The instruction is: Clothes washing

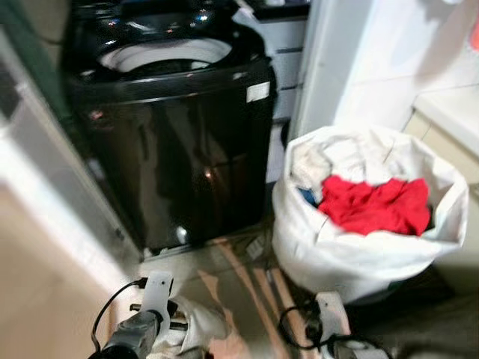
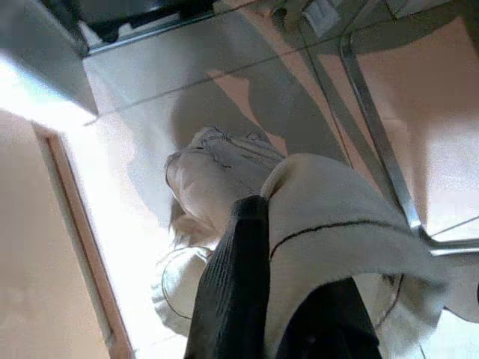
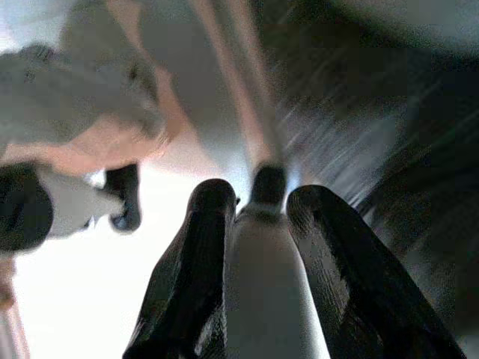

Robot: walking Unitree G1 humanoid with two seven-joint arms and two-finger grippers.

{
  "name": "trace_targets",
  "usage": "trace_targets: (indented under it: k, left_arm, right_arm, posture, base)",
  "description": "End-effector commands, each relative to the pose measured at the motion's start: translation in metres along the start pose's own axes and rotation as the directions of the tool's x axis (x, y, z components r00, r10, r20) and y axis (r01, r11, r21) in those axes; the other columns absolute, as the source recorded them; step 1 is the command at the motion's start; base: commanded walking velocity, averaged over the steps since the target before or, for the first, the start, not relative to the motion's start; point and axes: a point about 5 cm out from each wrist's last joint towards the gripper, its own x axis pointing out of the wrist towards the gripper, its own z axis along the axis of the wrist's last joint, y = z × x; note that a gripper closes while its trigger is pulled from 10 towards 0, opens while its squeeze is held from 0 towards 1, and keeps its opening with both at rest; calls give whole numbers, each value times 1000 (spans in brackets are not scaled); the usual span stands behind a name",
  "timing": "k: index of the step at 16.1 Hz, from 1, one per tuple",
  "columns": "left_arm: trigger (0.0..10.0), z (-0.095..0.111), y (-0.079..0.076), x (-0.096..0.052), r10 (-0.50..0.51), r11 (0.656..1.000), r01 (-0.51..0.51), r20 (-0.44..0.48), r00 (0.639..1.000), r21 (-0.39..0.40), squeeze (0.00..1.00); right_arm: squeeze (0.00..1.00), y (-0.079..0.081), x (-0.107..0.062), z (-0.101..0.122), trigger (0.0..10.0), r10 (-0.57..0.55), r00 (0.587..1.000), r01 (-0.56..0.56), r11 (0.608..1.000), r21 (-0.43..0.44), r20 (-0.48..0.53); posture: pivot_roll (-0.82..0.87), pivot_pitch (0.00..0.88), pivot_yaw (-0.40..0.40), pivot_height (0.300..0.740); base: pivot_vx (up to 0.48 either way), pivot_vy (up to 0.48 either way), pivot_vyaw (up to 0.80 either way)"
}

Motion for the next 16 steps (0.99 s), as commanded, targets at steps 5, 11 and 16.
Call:
trace_targets:
  k: [5, 11, 16]
  left_arm:
    - [10000, 9, 0, 0, -27, 999, 25, 52, 998, 40, 0]
    - [10000, 10, -1, 0, -26, 999, 23, 57, 998, 41, 0]
    - [10000, 12, -4, 0, -40, 996, 35, 63, 997, 77, 0]
  right_arm:
    - [0, -1, 0, 0, 10000, 6, 998, -3, 999, -42, 56]
    - [0, 0, 0, 7, 10000, 8, 998, -5, 999, -46, 70]
    - [0, 1, 0, 18, 10000, 3, 995, 5, 996, -86, 95]
  posture:
    - [-5, 0, 46, 740]
    - [-5, 0, 45, 740]
    - [-1, 0, 41, 740]
  base:
    - [-278, 0, 0]
    - [-288, 0, 0]
    - [-61, -69, 0]
